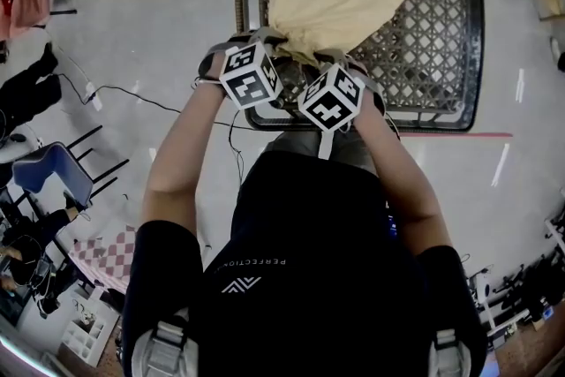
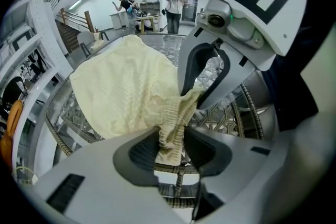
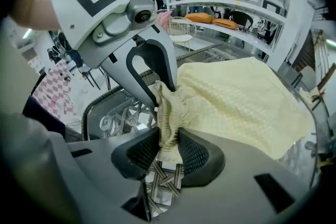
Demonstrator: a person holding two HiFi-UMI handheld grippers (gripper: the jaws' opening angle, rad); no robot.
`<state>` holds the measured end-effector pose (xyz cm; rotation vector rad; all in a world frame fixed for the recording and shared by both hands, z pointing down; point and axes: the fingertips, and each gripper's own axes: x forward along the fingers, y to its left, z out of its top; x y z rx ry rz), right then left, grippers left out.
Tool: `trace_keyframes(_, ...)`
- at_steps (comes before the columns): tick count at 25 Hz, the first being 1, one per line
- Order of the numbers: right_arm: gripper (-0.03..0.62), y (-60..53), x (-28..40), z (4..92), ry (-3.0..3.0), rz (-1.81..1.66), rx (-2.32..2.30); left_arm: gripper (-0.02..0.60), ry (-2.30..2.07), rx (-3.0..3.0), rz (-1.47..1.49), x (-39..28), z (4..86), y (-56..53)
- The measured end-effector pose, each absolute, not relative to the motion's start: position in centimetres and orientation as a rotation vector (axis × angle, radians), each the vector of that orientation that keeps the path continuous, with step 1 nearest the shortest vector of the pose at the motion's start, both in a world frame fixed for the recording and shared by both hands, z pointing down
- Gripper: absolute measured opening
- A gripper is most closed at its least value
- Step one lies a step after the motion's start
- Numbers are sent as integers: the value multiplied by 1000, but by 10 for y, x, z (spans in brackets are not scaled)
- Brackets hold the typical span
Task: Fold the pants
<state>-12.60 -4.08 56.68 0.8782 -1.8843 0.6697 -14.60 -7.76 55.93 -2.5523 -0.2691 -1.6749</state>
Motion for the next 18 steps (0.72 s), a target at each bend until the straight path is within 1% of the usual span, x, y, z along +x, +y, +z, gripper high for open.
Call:
trace_keyframes(4, 88, -41, -128, 558, -1935, 802, 864, 105, -308, -2557, -1741, -146, 557, -77)
trace_keyframes(7, 71, -38, -128, 552, -1938, 814, 821, 86, -366, -2568, -1795, -148, 553, -69)
trace_keyframes(13, 69, -7, -126, 541, -1932, 928, 673, 77, -486, -2613, -1885, -147, 542, -40)
trace_keyframes(18, 69, 19, -121, 517, -1953, 984, 556, 75, -608, -2666, -1868, -142, 520, -11)
